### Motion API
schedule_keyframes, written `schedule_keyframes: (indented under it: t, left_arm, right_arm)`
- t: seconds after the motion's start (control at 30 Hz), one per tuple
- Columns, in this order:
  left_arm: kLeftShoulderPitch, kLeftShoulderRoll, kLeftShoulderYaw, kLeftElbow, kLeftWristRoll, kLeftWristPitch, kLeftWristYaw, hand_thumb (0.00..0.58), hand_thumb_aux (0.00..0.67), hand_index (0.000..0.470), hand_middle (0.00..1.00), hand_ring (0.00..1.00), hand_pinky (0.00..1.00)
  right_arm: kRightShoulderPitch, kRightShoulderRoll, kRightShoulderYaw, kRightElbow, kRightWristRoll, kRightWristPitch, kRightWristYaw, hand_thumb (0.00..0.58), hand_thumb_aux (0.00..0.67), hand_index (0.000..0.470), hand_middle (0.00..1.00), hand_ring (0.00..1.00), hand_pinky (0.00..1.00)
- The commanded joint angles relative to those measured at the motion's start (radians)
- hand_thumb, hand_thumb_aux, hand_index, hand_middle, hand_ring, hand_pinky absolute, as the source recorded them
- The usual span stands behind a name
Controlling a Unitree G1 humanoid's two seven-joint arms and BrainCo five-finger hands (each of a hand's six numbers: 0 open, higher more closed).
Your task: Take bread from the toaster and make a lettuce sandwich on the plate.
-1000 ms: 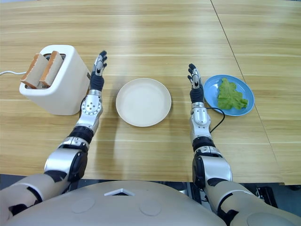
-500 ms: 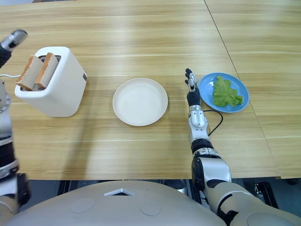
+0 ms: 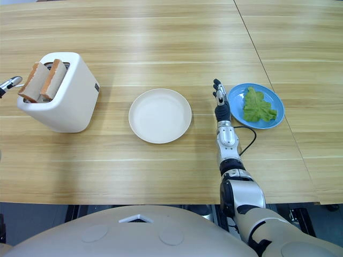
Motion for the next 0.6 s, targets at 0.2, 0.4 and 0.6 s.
schedule_keyframes:
  t: [0.2,0.4,0.6]
  left_arm:
    - [0.0,-0.039,-0.062,-0.053,-0.093,-0.018,-0.048,0.0,0.0,0.0,0.0,0.0,0.0]
    - [0.008,-0.028,-0.094,-0.021,-0.087,0.009,-0.066,0.0,0.0,0.0,0.0,0.0,0.0]
    - [0.017,-0.023,-0.114,0.022,-0.078,0.05,-0.075,0.0,0.0,0.0,0.0,0.0,0.0]
  right_arm:
    - [0.014,-0.01,0.008,0.023,-0.015,0.024,-0.019,0.0,0.0,0.0,0.0,0.0,0.0]
    - [0.017,-0.019,0.008,0.043,-0.028,0.032,-0.034,0.0,0.0,0.0,0.0,0.0,0.0]
    - [0.02,-0.024,0.008,0.045,-0.036,0.029,-0.043,0.0,0.0,0.0,0.0,0.0,0.0]
